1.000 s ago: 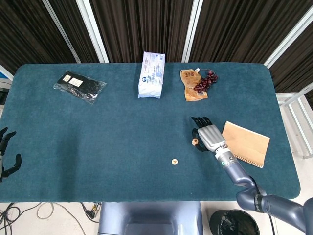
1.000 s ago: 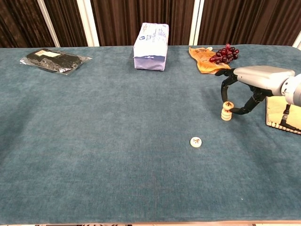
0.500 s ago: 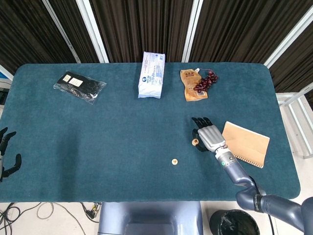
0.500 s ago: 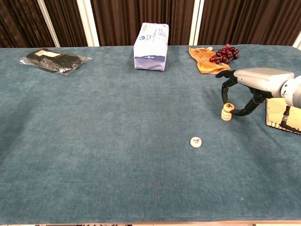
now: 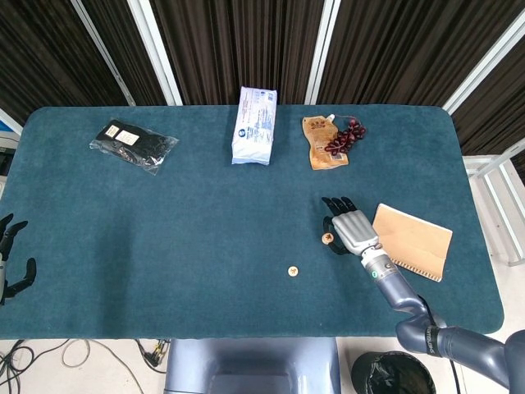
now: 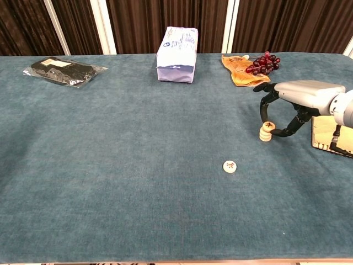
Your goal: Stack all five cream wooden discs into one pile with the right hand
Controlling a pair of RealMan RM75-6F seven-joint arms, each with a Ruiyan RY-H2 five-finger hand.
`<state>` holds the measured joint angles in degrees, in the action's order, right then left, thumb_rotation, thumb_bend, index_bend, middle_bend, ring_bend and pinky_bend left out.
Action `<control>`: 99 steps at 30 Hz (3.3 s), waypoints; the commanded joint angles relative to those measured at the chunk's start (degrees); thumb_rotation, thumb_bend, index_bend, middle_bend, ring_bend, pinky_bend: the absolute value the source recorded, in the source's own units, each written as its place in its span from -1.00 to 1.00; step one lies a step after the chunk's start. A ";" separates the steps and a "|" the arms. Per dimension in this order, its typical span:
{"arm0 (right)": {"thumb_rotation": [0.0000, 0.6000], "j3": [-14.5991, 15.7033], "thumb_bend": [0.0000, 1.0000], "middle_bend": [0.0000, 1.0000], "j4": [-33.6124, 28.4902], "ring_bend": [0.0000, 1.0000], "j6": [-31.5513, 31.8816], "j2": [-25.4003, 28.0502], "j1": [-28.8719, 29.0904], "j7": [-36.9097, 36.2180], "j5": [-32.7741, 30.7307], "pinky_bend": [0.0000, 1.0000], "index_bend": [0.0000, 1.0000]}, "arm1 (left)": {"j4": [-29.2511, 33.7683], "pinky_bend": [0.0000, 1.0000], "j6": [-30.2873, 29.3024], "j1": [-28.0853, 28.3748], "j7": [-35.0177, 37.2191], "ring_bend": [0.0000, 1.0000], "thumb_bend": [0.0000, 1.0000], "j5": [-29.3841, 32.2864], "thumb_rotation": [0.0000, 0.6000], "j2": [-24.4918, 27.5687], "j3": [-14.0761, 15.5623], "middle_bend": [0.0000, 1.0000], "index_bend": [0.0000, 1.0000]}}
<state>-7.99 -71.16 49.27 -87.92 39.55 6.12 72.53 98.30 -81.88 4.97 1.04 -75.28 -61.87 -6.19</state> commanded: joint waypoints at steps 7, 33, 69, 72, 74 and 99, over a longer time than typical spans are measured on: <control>1.00 0.08 -0.19 -1.00 0.07 -1.00 -0.10 -0.20 0.03 -0.25 -0.13 -1.00 0.11 | -0.01 -1.00 -0.04 0.01 -0.05 -1.00 -0.03 -0.10 1.00 -0.03 0.02 -1.00 -0.68; 1.00 -0.31 -0.19 -1.00 0.25 -1.00 -0.38 -0.74 0.46 1.22 -1.66 -1.00 0.02 | -0.08 -1.00 0.07 0.03 -0.08 -1.00 -0.03 0.02 1.00 -0.03 0.02 -1.00 -0.68; 1.00 -0.55 -0.19 -1.00 -1.61 -1.00 0.44 0.48 0.45 2.05 -1.95 -1.00 -0.10 | 0.08 -1.00 0.23 0.06 -0.27 -1.00 -0.04 0.35 1.00 0.04 -0.02 -1.00 -0.68; 1.00 -0.91 -0.19 -1.00 -3.53 -1.00 1.26 1.48 0.43 1.98 -1.40 -1.00 -0.12 | 0.06 -1.00 0.23 0.05 -0.20 -1.00 -0.04 0.36 1.00 0.04 -0.03 -1.00 -0.68; 1.00 -1.02 -0.19 -1.00 -5.48 -1.00 2.13 2.52 0.39 2.29 -0.62 -1.00 -0.13 | 0.07 -1.00 0.23 0.05 -0.19 -1.00 -0.03 0.31 1.00 0.04 -0.02 -1.00 -0.68; 1.00 4.23 -0.27 -1.00 -13.61 -1.00 9.00 -2.15 -2.14 6.43 7.83 -1.00 -0.26 | 0.32 -1.00 0.51 0.08 0.45 -1.00 -0.03 0.24 1.00 0.31 0.05 -1.00 -0.68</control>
<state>-4.00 -85.28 57.89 -89.50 37.50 12.75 79.78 98.62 -81.37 5.04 1.50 -75.04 -61.56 -6.13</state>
